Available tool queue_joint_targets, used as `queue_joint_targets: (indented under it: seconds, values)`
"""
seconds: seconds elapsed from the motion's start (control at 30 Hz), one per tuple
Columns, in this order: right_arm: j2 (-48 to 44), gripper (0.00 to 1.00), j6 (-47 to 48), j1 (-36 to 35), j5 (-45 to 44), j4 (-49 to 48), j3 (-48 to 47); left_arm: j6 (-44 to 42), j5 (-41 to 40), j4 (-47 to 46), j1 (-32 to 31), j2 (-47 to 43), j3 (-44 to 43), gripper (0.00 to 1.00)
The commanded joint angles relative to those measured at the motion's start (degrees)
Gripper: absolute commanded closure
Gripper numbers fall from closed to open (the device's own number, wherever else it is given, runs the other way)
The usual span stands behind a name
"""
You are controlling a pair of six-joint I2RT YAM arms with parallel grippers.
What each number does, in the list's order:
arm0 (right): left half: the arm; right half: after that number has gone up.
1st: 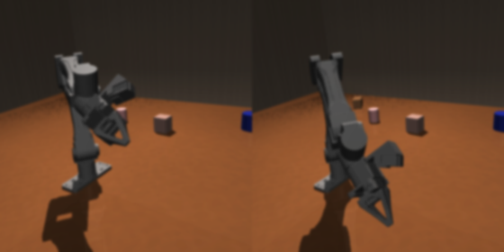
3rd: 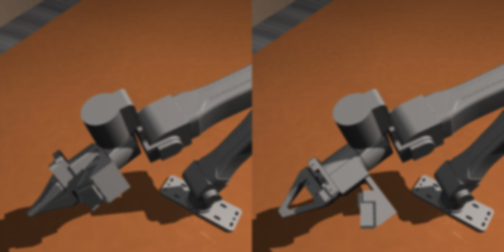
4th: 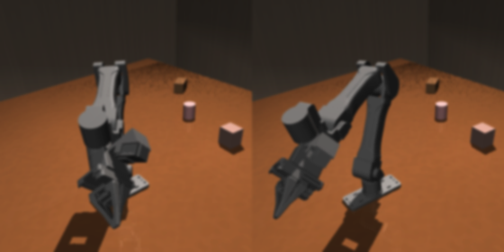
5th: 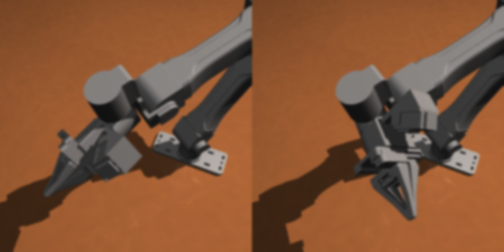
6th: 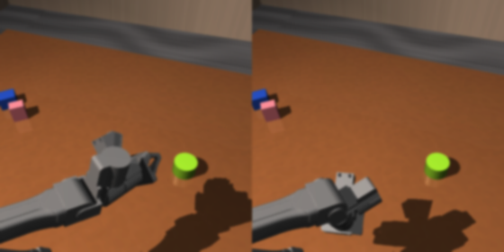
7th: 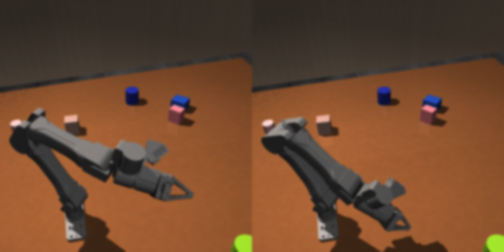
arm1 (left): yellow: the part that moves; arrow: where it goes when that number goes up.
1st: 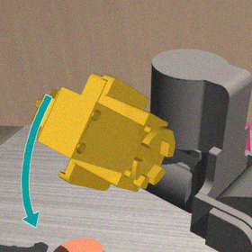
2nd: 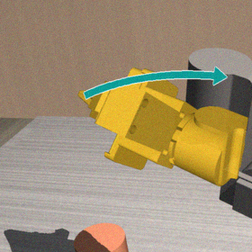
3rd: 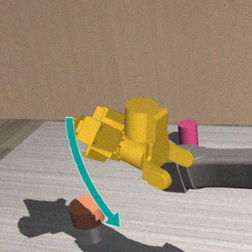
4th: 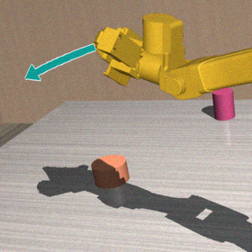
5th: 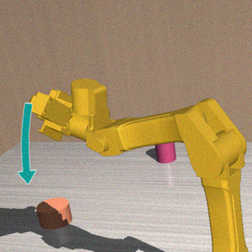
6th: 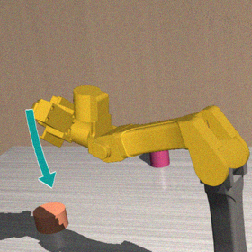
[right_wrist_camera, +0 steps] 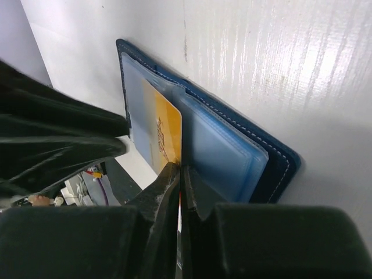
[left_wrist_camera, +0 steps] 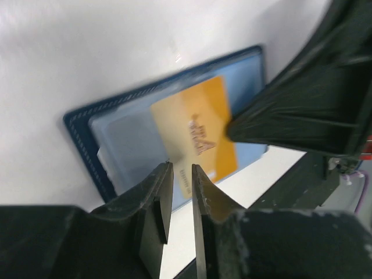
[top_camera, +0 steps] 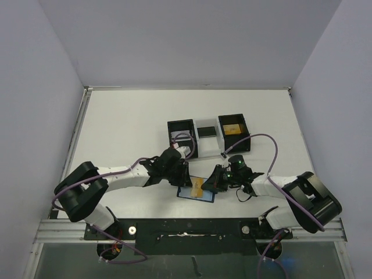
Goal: Take the credit cards out of the card holder
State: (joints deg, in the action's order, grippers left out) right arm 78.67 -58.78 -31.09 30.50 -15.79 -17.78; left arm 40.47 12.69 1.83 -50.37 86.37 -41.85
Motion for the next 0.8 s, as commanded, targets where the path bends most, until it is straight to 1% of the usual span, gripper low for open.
queue_joint_targets:
  seconds: [0.0, 0.1, 0.13, 0.17, 0.23, 0.27, 0.3, 0.37, 0.47, 0.53, 0.57, 0.63, 0.7, 0.77]
  values:
    - [-2.79, 0.96, 0.01, 0.26, -1.64, -0.11, 0.03, 3.34, -0.51, -3.81, -0.64, 2.06, 3.22, 0.83]
    - [-2.91, 0.93, 0.46, 0.36, -0.65, -0.67, -0.15, 3.59, -0.68, -3.67, -0.66, 2.82, 3.96, 0.86]
    - [-3.17, 0.88, 1.13, 0.39, -0.44, 0.30, -0.52, 3.57, -0.87, -3.30, -0.61, 3.04, 3.96, 0.87]
    - [-3.63, 0.85, 1.61, 0.48, -0.71, 1.56, -1.22, 3.42, -1.21, -2.91, -0.65, 3.05, 3.92, 0.87]
    - [-5.58, 0.81, 3.24, 0.85, -0.85, 4.53, -3.17, 3.15, -1.95, -2.22, -0.66, 3.03, 3.76, 0.88]
    - [-6.78, 0.78, 5.09, 1.34, -1.58, 7.89, -4.91, 3.06, -2.32, -1.89, -0.61, 2.95, 3.71, 0.89]
    - [-8.16, 0.73, 7.49, 1.85, -3.40, 13.36, -7.29, 2.92, -2.73, -1.57, -0.61, 2.89, 3.65, 0.89]
    - [-10.62, 0.62, 12.43, 3.01, -9.88, 24.06, -13.22, 2.70, -3.22, -1.07, -0.61, 2.67, 3.68, 0.90]
    - [-12.65, 0.46, 18.45, 5.16, -19.07, 35.53, -21.43, 2.82, -3.15, -1.34, -0.62, 2.74, 3.96, 0.91]
    - [-12.53, 0.39, 21.44, 7.42, -27.99, 41.35, -27.78, 3.14, -2.20, -2.16, -0.66, 2.71, 3.96, 0.91]
    - [-11.96, 0.36, 22.94, 9.20, -31.02, 43.46, -30.22, 3.25, -1.86, -2.66, -0.65, 2.67, 3.96, 0.91]
    - [-10.06, 0.31, 25.56, 13.06, -33.59, 44.98, -34.18, 3.24, -1.68, -2.57, -0.67, 2.49, 3.96, 0.91]
    - [-7.04, 0.30, 27.61, 15.93, -30.93, 43.41, -36.45, 3.14, -2.28, -1.88, -0.64, 2.18, 3.79, 0.91]
    - [-3.99, 0.29, 28.76, 16.82, -28.76, 42.82, -38.71, 3.25, -2.67, -1.62, -0.57, 1.90, 3.79, 0.91]
